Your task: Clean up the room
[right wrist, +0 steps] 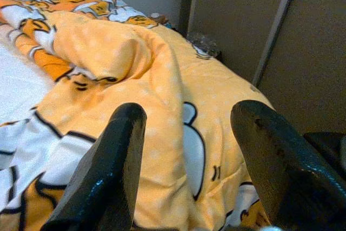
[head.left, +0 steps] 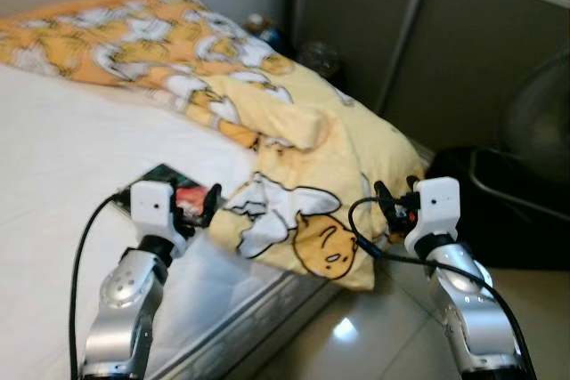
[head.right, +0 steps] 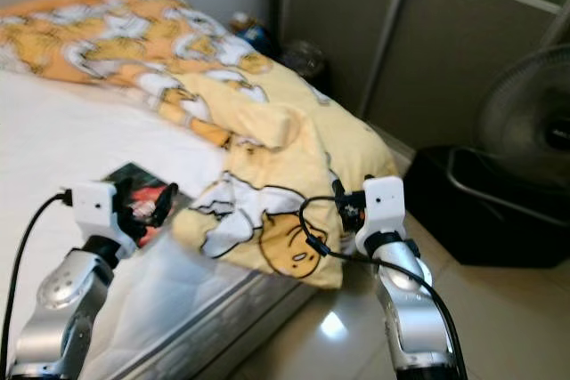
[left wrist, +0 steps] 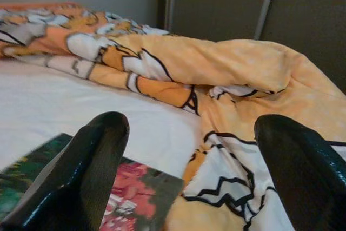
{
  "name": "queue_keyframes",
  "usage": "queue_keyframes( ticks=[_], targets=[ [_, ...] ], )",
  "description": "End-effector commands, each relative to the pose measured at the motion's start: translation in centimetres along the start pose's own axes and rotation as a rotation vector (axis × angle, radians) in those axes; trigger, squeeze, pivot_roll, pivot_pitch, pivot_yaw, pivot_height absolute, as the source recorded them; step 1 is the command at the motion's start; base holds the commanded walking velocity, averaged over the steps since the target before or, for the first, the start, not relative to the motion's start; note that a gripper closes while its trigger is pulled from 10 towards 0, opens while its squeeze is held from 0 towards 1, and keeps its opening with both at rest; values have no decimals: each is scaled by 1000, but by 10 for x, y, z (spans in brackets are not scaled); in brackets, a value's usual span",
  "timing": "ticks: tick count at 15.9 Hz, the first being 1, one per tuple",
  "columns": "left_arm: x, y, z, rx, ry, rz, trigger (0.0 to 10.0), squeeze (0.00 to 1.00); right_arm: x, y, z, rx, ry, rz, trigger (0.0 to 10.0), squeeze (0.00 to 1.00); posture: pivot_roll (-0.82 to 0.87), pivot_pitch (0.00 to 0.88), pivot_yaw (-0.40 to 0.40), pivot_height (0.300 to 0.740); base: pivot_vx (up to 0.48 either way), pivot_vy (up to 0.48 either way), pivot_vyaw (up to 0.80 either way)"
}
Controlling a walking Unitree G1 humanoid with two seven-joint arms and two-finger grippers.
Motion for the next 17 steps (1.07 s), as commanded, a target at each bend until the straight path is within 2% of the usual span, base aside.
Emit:
queue_keyframes(
  ticks=[1,4,8,9,11,12,14,15,17],
  targets=[
    [1,-5,6,-17,-21,-3,10000,0,-1,-1,2,13,7,2,10000,0,-66,0,-2,740,0,0,0],
    [1,-7,11,-39,-20,-19,10000,0,-8,1,-5,49,-5,-25,10000,0,-59,0,-4,740,0,0,0],
    [-6,-1,-1,47,-40,-32,10000,0,-14,7,-8,73,-40,-47,10000,0,-62,0,2,740,0,0,0],
    [-9,0,-8,93,-12,-38,10000,0,-14,9,-10,76,-54,-45,10000,0,-64,0,2,740,0,0,0],
    [-21,4,-34,252,17,-89,10000,0,-13,11,-16,110,-63,-38,10000,0,-80,0,6,740,0,0,0],
    [-24,5,-39,279,40,-107,10000,0,-12,11,-18,130,-51,-37,10000,0,-81,0,5,740,0,0,0],
    [-24,2,-45,296,69,-123,10000,0,-1,6,-35,272,-40,18,10000,0,-86,0,4,740,0,0,0],
    [-25,0,-44,273,100,-126,10000,1000,4,7,-46,384,-80,42,10000,0,-87,0,5,740,0,0,0],
    [-34,-4,-48,256,163,-152,10000,1000,7,4,-58,502,-140,44,10000,0,-88,0,3,740,0,0,0]
  ],
)
Point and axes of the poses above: a point about 5 cm out from each wrist's last joint towards the gripper, its own y axis pointing back from the gripper into the wrist, its own x axis along the axis of the wrist's last joint, z = x × y, the point moved 2 cm from there along -y, pointing out of the wrist towards the gripper, and after that the axes turned 14 degrees about y, right-handed, at the moved point
